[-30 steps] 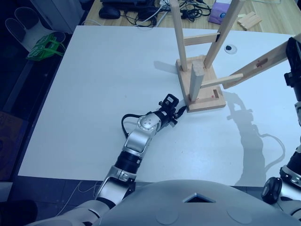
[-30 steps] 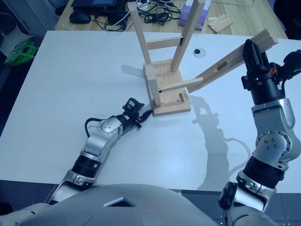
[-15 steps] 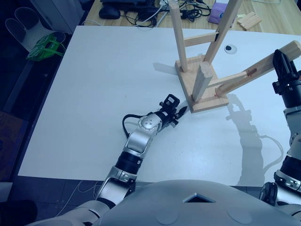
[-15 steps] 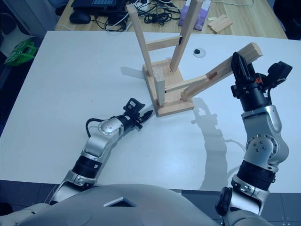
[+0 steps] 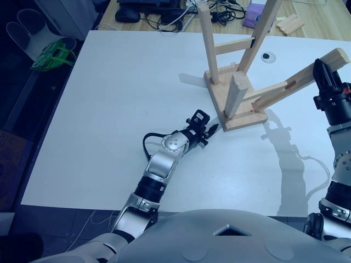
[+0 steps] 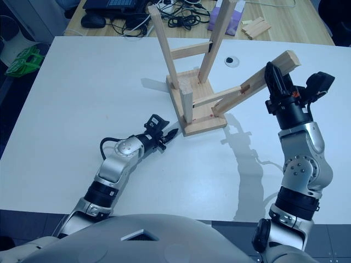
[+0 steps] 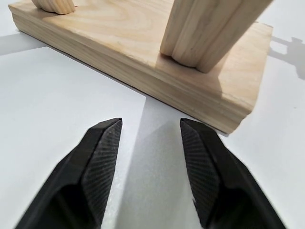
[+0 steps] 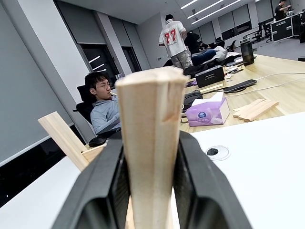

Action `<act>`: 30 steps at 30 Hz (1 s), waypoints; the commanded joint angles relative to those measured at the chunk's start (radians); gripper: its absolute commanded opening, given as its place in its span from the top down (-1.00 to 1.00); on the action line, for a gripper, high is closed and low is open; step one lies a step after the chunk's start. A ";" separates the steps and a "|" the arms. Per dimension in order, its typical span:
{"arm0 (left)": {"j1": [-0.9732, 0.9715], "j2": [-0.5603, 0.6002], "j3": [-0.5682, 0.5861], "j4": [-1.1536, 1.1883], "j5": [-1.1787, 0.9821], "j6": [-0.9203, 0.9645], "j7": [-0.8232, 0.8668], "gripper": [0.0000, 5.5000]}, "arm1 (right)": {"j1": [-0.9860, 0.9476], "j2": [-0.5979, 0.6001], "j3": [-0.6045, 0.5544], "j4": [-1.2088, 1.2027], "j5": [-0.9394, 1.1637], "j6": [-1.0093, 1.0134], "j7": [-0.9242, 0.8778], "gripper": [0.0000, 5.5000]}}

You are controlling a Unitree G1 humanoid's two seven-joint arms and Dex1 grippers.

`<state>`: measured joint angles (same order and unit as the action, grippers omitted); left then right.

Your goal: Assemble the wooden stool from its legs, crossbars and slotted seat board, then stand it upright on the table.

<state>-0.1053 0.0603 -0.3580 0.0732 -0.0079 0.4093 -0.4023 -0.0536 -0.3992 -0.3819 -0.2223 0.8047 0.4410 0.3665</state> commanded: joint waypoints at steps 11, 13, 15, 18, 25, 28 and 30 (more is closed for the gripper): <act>-0.019 -0.009 -0.011 0.008 0.010 0.001 0.009 0.18 | -0.021 -0.010 0.095 -0.056 -0.027 0.134 -0.031 0.63; -0.015 -0.012 -0.013 0.008 0.010 -0.001 0.015 0.18 | -0.032 -0.008 0.087 -0.052 -0.016 0.146 -0.038 0.63; -0.013 -0.014 -0.014 0.009 0.010 -0.003 0.018 0.18 | -0.046 -0.008 0.081 -0.033 -0.017 0.154 -0.042 0.63; -0.014 -0.016 -0.014 0.012 0.009 -0.004 0.021 0.18 | -0.059 -0.008 0.086 -0.004 -0.034 0.163 -0.047 0.63; -0.015 -0.020 -0.015 0.018 0.007 -0.007 0.026 0.18 | -0.060 -0.013 0.117 -0.020 -0.078 0.154 -0.027 0.63; -0.017 -0.023 -0.014 0.021 0.007 -0.008 0.028 0.18 | -0.059 -0.020 0.127 -0.028 -0.097 0.147 -0.016 0.63; -0.018 -0.024 -0.015 0.021 0.007 -0.008 0.029 0.18 | -0.051 -0.025 0.137 -0.039 -0.113 0.138 -0.005 0.63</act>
<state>-0.1075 0.0500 -0.3660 0.0918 -0.0077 0.4071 -0.3771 -0.1294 -0.4137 -0.2936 -0.2607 0.7148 0.5467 0.3371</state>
